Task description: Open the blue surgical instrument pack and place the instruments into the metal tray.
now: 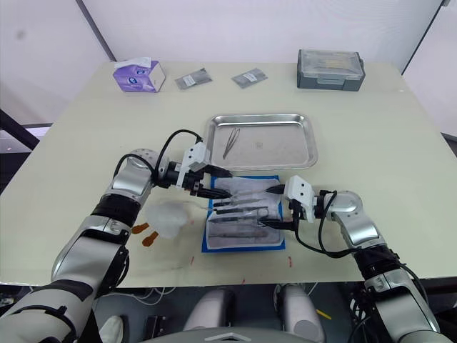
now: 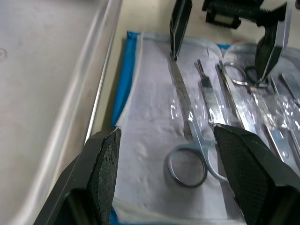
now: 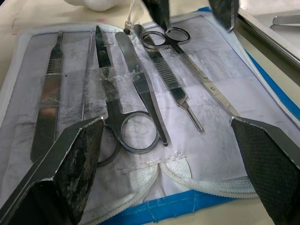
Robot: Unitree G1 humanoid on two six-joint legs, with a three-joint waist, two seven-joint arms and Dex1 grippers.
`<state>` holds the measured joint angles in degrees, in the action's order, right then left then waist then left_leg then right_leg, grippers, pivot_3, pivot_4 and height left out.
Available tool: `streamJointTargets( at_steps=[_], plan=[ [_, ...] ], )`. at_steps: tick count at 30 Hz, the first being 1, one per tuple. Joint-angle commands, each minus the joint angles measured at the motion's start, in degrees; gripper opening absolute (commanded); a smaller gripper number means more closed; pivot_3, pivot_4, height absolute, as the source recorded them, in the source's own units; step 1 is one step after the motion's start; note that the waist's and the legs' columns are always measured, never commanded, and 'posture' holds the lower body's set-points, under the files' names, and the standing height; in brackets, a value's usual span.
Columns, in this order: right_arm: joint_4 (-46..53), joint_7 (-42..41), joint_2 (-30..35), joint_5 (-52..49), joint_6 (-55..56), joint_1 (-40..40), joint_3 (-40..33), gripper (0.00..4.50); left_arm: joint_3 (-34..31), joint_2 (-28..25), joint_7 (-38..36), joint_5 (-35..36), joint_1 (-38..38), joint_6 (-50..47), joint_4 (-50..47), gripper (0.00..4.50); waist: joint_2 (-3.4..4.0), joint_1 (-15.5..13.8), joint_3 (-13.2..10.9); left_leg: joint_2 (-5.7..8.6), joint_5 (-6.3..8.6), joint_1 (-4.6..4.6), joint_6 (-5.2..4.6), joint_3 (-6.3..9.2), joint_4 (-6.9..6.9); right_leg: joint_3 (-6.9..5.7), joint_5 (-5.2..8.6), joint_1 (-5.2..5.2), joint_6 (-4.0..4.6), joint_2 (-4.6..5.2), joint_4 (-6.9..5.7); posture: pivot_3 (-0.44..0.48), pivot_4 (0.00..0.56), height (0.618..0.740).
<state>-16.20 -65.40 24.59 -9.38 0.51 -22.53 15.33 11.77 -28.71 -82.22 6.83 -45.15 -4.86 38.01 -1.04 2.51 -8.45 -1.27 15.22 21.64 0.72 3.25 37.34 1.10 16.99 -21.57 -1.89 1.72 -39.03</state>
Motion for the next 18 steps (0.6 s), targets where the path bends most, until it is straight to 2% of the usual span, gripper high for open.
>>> streamJointTargets(
  at_steps=[1,11,14,16,17,18],
  plan=[
    [-4.0,1.5,1.2,5.5,-2.3,3.3,3.8,4.5,-0.3,0.9,2.5,-0.2,0.7,-0.5,-2.9,3.33,0.0,0.0,0.0,0.0,0.0,0.0,0.0,0.01,0.0,0.01,0.0,0.0,0.0,0.0,0.0,0.0,0.15,0.734],
    [-4.0,1.7,0.9,5.5,-2.1,3.2,4.0,4.5,2.3,-0.2,4.0,-3.6,4.0,2.1,-6.3,3.33,0.01,0.0,0.0,0.0,0.0,-0.01,0.0,0.07,0.0,0.01,0.0,0.0,0.0,0.0,-0.01,0.0,0.15,0.734],
    [-4.2,1.7,0.8,5.5,-1.9,3.1,4.0,4.5,2.6,-1.0,3.4,-3.9,4.4,3.0,-6.3,2.52,0.01,0.0,0.0,0.0,0.0,-0.02,0.0,0.07,0.0,0.04,0.0,0.0,0.0,0.0,-0.01,0.0,0.15,0.734],
    [-4.2,1.7,0.8,5.5,-1.9,3.0,4.0,4.5,2.5,-1.0,3.7,-3.9,4.5,3.2,-6.1,1.76,0.02,0.0,0.0,0.0,0.0,-0.03,0.0,0.07,0.0,0.04,0.0,0.0,0.0,0.0,-0.01,0.0,0.15,0.734],
    [-4.3,1.7,0.7,5.5,-1.9,3.0,4.0,4.5,2.4,-1.0,3.8,-3.9,4.5,3.2,-5.9,1.1,0.02,0.0,0.0,0.0,0.0,-0.03,0.0,0.06,0.0,0.03,0.0,0.0,0.0,0.0,-0.01,0.0,0.15,0.734],
    [-4.3,1.8,0.7,5.5,-1.8,3.0,4.0,4.5,2.4,-1.0,3.9,-3.9,4.5,3.3,-5.9,0.93,0.02,0.0,0.0,0.0,0.0,-0.03,0.0,0.06,0.0,0.04,0.0,0.0,0.0,0.0,-0.01,0.0,0.15,0.734]
  ],
)
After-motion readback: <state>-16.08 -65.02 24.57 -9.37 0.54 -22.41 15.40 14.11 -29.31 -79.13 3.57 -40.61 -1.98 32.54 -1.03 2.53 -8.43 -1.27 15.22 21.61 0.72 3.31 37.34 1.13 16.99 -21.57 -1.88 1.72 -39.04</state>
